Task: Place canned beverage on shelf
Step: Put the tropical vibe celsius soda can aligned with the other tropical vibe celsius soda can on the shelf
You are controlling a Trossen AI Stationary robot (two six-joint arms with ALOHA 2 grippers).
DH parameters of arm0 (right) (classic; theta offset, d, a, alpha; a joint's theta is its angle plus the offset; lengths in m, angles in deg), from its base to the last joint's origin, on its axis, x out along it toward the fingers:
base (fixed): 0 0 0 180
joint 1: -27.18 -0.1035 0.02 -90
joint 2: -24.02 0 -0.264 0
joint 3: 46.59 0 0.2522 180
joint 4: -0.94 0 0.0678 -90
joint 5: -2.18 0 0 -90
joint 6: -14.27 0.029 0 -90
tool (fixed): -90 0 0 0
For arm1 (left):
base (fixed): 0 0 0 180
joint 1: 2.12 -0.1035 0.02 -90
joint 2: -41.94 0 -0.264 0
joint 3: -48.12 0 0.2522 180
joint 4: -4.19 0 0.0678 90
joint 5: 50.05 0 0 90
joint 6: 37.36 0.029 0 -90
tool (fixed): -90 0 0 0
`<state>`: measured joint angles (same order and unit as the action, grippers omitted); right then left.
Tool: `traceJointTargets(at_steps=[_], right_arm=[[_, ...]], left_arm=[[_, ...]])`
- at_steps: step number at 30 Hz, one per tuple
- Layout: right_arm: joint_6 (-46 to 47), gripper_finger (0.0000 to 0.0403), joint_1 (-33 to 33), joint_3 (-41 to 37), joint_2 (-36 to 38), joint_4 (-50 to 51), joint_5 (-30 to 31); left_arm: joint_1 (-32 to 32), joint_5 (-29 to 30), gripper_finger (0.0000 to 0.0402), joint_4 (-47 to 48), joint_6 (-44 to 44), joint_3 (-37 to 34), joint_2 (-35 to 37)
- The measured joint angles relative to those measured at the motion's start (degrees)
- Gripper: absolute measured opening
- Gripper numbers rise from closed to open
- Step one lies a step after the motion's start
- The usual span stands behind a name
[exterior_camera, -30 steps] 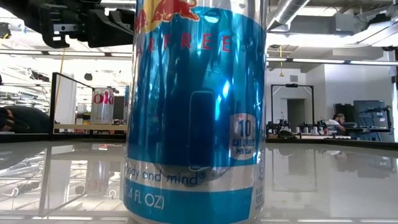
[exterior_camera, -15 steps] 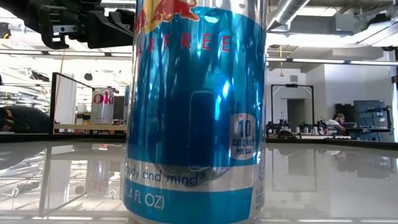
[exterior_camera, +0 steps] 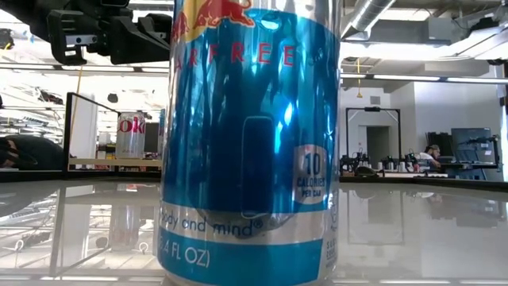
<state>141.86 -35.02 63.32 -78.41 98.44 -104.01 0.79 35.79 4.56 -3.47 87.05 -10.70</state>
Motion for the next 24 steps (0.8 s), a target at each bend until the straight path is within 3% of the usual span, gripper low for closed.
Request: traceJointTargets(at_steps=[17,24], right_arm=[[-0.1,0.0358,-0.1,-2.0,0.0,-1.9,0.5],[-0.6,0.0335,0.0,-2.0,0.0,-0.9,0.9]], left_arm=[[0.0,0.0,0.0,0.3,0.0,0.0,0.0],[0.0,0.0,0.0,0.3,0.0,0.0,0.0]])
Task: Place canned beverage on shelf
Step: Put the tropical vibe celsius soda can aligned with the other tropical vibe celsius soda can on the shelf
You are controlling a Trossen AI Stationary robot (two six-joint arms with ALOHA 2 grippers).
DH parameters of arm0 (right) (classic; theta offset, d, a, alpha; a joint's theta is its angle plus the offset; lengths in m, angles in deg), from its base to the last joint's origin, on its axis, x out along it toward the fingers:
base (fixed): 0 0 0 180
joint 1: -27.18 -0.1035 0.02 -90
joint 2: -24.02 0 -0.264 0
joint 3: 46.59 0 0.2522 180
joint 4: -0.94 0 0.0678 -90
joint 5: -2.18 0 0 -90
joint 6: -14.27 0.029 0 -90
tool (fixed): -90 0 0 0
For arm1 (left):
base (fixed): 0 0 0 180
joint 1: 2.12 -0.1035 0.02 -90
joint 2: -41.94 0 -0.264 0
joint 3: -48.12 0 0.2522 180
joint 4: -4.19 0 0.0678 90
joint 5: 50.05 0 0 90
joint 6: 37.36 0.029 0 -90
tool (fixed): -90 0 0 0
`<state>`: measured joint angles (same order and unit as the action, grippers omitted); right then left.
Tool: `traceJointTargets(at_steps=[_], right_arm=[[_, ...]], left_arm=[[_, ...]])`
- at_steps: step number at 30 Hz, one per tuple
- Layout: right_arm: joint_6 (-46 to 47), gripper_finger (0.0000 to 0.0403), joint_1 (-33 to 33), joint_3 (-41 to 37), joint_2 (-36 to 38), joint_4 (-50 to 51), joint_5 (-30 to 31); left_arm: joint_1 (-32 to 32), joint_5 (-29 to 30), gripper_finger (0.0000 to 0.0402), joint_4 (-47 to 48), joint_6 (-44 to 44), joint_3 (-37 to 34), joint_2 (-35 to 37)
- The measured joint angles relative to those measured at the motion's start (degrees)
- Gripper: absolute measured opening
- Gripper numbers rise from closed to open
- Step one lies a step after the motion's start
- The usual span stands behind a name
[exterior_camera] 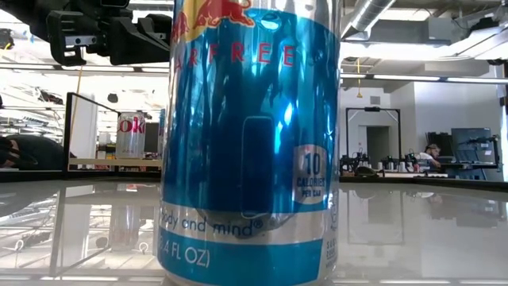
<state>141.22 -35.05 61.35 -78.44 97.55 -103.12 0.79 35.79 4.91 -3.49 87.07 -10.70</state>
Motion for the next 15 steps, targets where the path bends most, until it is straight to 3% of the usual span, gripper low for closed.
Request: traceJointTargets(at_steps=[9,15], right_arm=[[-4.0,0.0293,1.1,0.0,0.0,1.4,0.2],[-9.7,0.0286,3.7,0.0,1.6,4.4,0.8]], left_arm=[[0.0,0.0,0.0,0.0,0.0,0.0,0.0],[0.0,0.0,0.0,0.1,0.0,0.0,0.0]])
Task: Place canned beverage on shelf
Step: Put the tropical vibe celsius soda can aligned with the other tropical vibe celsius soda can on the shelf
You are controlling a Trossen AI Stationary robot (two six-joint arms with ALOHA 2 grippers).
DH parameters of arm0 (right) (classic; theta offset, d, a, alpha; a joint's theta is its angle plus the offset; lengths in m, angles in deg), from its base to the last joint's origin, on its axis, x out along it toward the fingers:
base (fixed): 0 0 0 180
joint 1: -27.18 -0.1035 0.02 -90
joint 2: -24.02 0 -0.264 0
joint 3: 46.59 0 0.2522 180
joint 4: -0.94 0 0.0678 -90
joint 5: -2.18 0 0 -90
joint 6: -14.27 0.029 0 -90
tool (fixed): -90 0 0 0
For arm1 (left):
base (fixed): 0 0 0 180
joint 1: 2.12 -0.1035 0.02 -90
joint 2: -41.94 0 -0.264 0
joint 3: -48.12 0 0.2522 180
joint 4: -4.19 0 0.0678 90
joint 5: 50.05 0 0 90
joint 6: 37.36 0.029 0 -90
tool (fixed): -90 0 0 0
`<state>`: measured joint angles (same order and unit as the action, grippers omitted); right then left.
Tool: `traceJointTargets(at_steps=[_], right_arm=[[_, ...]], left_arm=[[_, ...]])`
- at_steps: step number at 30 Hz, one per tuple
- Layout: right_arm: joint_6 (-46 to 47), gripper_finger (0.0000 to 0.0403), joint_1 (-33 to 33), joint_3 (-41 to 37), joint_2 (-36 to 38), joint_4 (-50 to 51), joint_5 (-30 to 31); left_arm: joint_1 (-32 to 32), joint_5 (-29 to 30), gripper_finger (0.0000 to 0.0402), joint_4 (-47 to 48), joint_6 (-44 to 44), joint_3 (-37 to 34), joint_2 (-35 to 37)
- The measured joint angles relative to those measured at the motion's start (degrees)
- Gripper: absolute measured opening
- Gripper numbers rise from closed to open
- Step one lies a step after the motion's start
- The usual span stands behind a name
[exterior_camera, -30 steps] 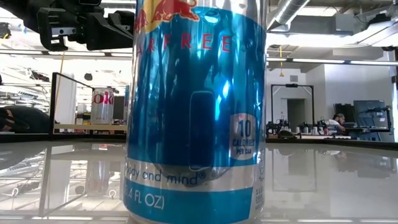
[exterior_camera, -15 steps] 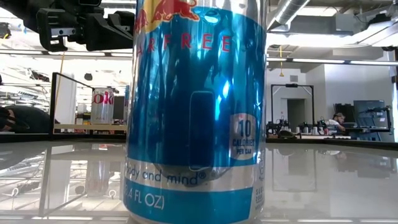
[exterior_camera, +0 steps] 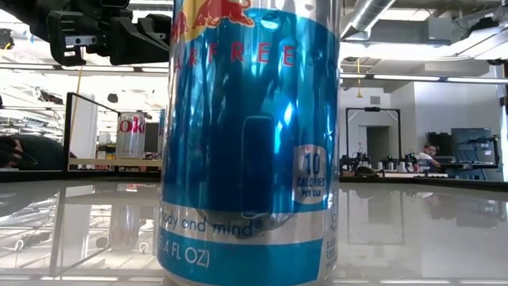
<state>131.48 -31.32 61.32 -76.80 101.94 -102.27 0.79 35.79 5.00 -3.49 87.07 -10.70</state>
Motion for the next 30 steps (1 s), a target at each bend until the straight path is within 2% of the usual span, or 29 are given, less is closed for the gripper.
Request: traceJointTargets(at_steps=[5,8,11,23,30], right_arm=[[-1.9,0.0284,3.5,0.0,3.8,2.5,0.0],[-6.8,0.0284,7.1,0.0,5.5,2.8,2.0],[-14.4,0.0284,11.8,0.0,6.3,2.6,6.1],[-53.8,0.0283,36.9,0.0,5.9,2.7,14.4],[-69.7,0.0283,48.4,0.0,5.9,2.7,15.7]], left_arm=[[0.0,0.2,0.0,0.3,0.1,0.0,0.0],[0.0,0.3,0.0,0.3,0.2,0.0,0.0],[0.0,0.3,0.0,0.3,0.2,0.0,0.0],[0.0,0.3,0.0,0.6,0.2,0.0,0.0],[0.0,0.3,0.0,0.9,0.7,0.0,0.0]])
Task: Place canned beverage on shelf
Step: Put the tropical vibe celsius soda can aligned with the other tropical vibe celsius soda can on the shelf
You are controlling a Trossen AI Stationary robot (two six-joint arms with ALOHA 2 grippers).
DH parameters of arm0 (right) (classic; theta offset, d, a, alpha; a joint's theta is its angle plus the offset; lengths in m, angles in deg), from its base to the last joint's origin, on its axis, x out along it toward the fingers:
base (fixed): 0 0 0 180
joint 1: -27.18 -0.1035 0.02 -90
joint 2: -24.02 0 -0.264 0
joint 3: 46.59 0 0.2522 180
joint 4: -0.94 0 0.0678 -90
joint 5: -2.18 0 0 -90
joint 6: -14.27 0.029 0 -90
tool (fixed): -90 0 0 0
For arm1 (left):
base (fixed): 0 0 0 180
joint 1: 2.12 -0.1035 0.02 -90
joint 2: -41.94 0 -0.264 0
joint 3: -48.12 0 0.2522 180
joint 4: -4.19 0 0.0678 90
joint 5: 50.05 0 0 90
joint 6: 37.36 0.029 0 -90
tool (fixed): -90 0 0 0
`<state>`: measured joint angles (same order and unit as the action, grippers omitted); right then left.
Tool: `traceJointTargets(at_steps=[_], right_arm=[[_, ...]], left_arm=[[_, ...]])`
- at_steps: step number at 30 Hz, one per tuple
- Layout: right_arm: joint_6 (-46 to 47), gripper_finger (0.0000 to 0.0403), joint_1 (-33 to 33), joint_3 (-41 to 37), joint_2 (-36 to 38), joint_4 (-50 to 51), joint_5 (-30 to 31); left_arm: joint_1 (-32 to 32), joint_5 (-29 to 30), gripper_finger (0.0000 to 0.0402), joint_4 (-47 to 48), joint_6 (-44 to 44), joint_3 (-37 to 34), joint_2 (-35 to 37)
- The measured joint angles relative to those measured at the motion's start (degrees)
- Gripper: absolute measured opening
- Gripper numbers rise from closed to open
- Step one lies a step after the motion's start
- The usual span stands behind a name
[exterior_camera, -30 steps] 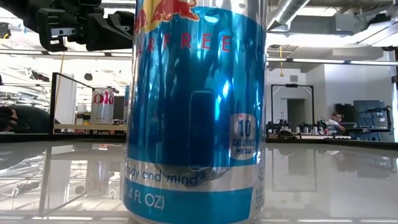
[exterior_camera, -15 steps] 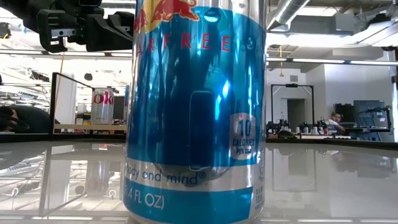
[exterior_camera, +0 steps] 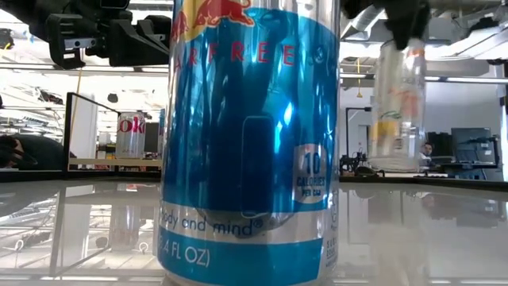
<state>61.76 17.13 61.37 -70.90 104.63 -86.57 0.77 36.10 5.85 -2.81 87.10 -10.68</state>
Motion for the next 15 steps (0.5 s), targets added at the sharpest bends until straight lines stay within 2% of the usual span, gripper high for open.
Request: traceJointTargets(at_steps=[7,15], right_arm=[[-8.1,0.0282,7.6,0.0,0.0,-0.2,4.5],[-11.7,0.0282,10.7,0.0,0.0,-0.3,5.0]], left_arm=[[0.0,0.0,0.0,1.2,0.2,0.0,0.0],[0.0,0.0,0.0,1.2,0.0,0.0,0.0]])
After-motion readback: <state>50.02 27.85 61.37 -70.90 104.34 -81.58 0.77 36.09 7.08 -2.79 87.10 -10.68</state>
